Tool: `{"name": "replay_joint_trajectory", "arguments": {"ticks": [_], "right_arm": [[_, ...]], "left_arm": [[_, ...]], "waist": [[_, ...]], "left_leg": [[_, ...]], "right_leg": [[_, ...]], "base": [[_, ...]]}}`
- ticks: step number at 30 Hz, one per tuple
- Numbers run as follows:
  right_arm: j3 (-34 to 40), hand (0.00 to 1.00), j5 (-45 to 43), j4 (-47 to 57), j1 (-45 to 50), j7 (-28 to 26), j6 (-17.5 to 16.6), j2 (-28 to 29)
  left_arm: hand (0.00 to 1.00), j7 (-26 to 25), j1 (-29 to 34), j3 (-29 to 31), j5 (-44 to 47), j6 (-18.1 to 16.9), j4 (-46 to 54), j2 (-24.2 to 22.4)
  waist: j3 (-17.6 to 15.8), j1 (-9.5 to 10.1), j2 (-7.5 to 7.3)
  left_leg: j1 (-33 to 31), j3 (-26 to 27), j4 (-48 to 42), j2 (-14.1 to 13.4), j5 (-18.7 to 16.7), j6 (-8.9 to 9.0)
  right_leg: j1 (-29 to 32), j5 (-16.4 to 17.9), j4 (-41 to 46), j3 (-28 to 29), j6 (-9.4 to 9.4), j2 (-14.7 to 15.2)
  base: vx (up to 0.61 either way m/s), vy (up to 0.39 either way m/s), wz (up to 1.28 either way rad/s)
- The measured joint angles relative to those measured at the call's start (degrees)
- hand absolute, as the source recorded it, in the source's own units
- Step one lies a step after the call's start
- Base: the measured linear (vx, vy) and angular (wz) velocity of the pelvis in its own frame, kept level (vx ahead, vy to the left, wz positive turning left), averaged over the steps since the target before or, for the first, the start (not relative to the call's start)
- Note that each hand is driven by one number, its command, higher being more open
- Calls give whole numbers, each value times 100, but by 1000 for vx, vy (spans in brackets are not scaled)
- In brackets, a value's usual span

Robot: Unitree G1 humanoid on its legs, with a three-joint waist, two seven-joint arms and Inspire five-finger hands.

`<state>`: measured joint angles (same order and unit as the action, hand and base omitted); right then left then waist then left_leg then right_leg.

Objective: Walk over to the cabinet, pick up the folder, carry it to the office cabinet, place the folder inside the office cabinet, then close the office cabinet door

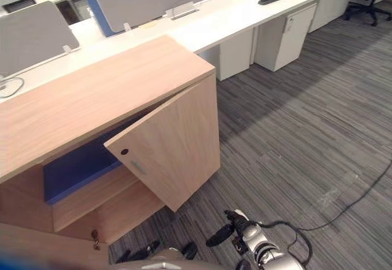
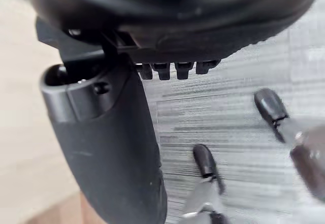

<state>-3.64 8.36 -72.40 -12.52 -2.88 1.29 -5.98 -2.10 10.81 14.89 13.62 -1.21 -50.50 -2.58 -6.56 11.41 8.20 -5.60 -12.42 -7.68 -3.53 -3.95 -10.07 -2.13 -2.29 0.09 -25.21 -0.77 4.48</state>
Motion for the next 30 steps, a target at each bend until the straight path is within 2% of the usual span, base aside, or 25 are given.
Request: {"name": "replay_joint_trajectory", "arguments": {"ticks": [1, 2, 3, 4, 5, 6, 7, 8, 9, 11, 13, 15, 17, 18, 19, 20, 21, 22, 23, 24, 26, 27, 28, 29, 30], "right_arm": [[175, 100, -229, 1, 25, 103, 24, 65], [584, 100, -532, 70, 110, 274, 69, 128], [1149, 100, -677, 89, 300, 396, 78, 47], [1427, 100, -703, 124, 440, 398, 66, -15], [1806, 100, -809, 202, 710, 409, 68, -98], [2006, 100, -857, 239, 865, 443, 91, -72], [2340, 100, -848, 211, 1041, 505, 47, -135], [2736, 100, -874, 173, 1140, 654, 126, -164], [2845, 100, -867, 176, 1157, 745, 172, -168], [3013, 100, -872, 202, 1292, 790, 204, -37], [3185, 100, -870, 250, 1340, 760, 186, 15], [3216, 100, -863, 336, 1339, 697, 150, 15], [3369, 100, -837, 412, 1370, 691, 116, -41], [3475, 100, -849, 441, 1404, 664, 89, -157], [3577, 100, -853, 482, 1413, 662, 76, -175], [3659, 100, -880, 568, 1422, 658, 22, -177], [3638, 100, -886, 614, 1412, 664, -23, -115], [3635, 100, -897, 639, 1438, 667, -20, -84], [3625, 100, -999, 643, 1546, 670, -16, 80], [3626, 100, -1084, 641, 1603, 670, -15, 173], [3629, 100, -1308, 666, 1839, 632, 13, 401], [3664, 100, -1320, 660, 1892, 620, 26, 452], [3677, 100, -1337, 660, 1934, 642, 22, 521], [3681, 100, -1353, 674, 1982, 663, 1, 560], [3797, 100, -1344, 690, 1968, 664, -9, 550]], "left_arm": [[100, -15, -65, 6, -187, 0, 93, -3], [100, -25, -244, -45, -395, 8, 136, -23], [100, -16, -316, -138, -536, -4, 159, -82], [100, 37, -309, -251, -547, -25, 129, -84], [100, 83, -345, -259, -541, -161, 66, -69], [100, 72, -377, -166, -322, -216, -56, -51], [100, -9, -590, 144, -27, -177, -355, -84], [100, -119, -584, 247, 145, -97, -580, -108], [100, -142, -563, 243, 156, -67, -597, -86], [100, -167, -410, 249, 167, -51, -602, 99], [100, -148, -204, 170, 85, -65, -600, 158], [100, -116, -76, 169, 3, -64, -662, 167], [100, -86, -78, 175, -108, -66, -832, 179], [100, -38, -80, 164, -232, -76, -884, 227], [100, -20, -83, 160, -276, -81, -902, 228], [100, -5, -108, 154, -318, -93, -951, 269], [100, -39, -160, 191, -379, -87, -1047, 332], [100, -43, -165, 239, -417, -81, -1080, 362], [100, -61, -193, 259, -465, -80, -1103, 454], [100, -106, -182, 251, -481, -72, -1075, 495], [100, -188, -154, 102, -678, -51, -760, 600], [100, -225, -102, 9, -810, -78, -502, 581], [100, -239, -49, 9, -866, -114, -411, 578], [100, -271, 3, 36, -879, -134, -372, 571], [100, -293, 4, 157, -884, -143, -396, 466]], "waist": [[-21, -92, -44], [-134, -260, -2], [-98, -336, 109], [-44, -376, 197], [21, -517, 215], [76, -645, 43], [12, -718, -106], [2, -751, -110], [-43, -767, -121], [-142, -734, -308], [-21, -742, -289], [5, -781, -260], [33, -864, -208], [37, -926, -223], [42, -936, -253], [64, -955, -293], [92, -995, -318], [81, -1013, -332], [103, -1024, -503], [124, -1022, -580], [165, -1138, -807], [182, -1141, -898], [203, -1130, -955], [268, -1119, -1031], [324, -1020, -954]], "left_leg": [[-132, 899, -178, -234, -94, -265], [-401, 2148, -930, -766, -225, 86], [-561, 2709, -1386, -1041, -230, 329], [-669, 2912, -1536, -1175, 98, 269], [-664, 2836, -1025, -1015, 384, 601], [-440, 2713, -422, -787, 577, 790], [-324, 3619, -872, -846, 99, 746], [69, 4229, -560, -854, -17, 1010], [225, 4188, -176, -726, 92, 1071], [695, 3749, 730, -266, 576, 1037], [956, 3511, 1202, -21, 717, 1056], [1034, 3365, 1287, 220, 696, 1027], [1055, 3086, 1302, 556, 606, 870], [1116, 2773, 1301, 789, 521, 767], [1136, 2633, 1299, 870, 508, 709], [1177, 2406, 1276, 950, 509, 610], [1186, 2035, 1240, 948, 529, 568], [1174, 1878, 1224, 948, 537, 559], [1167, 1521, 1204, 1004, 551, 553], [1139, 1357, 1188, 1039, 554, 558], [941, 670, 1041, 1182, 528, 631], [968, 483, 1055, 1203, 528, 692], [973, 414, 1062, 1223, 514, 703], [975, 325, 1077, 1201, 467, 752], [969, 394, 1151, 1036, 443, 843]], "right_leg": [[-21, -8, -34, -126, -8, 83], [-128, 3, 4, -421, 2, 145], [-162, 95, 119, -730, -9, 166], [-130, 230, 308, -888, -41, 135], [-39, 559, 587, -1077, 47, 218], [-45, 518, 373, -1137, 88, 317], [-265, 302, 198, -1667, -173, 404], [-366, 306, 251, -2028, -191, 450], [-456, 320, 255, -2214, -212, 474], [-868, 310, 253, -2730, -261, 638], [-1035, 326, 334, -2953, -284, 778], [-1090, 476, 681, -3082, -487, 1126], [-1081, 813, 1717, -3253, -644, 1832], [-991, 926, 2772, -3102, -414, 2441], [-878, 904, 3203, -2844, -192, 2660], [-578, 776, 3792, -2193, 227, 2850], [-68, 1232, 3985, -500, -77, 2467], [50, 1383, 3943, 132, -204, 2248], [279, 1599, 3749, 1392, -394, 1760], [365, 1681, 3628, 1981, -455, 1535], [512, 1925, 3214, 3627, -805, 965], [505, 1879, 2800, 4024, -912, 863], [509, 1718, 2472, 3990, -979, 892], [412, 1793, 2154, 3798, -981, 971], [364, 1826, 1826, 3645, -898, 890]], "base": [[22, -37, 103], [5, -14, 117], [31, -12, 123], [79, 92, 146], [78, 101, 157], [117, 102, 220], [121, 29, 209], [148, 28, 190], [114, 70, 152], [62, 115, 132], [56, 132, 83], [115, 229, 50], [109, 253, 81], [81, 218, 98], [66, 171, 111], [92, 163, 125], [81, 112, 131], [81, 37, 159], [29, -62, 119], [35, -110, 146], [7, -162, 174], [-29, -154, 149], [-40, -159, 91], [1, -178, 26], [16, -189, 9]]}}
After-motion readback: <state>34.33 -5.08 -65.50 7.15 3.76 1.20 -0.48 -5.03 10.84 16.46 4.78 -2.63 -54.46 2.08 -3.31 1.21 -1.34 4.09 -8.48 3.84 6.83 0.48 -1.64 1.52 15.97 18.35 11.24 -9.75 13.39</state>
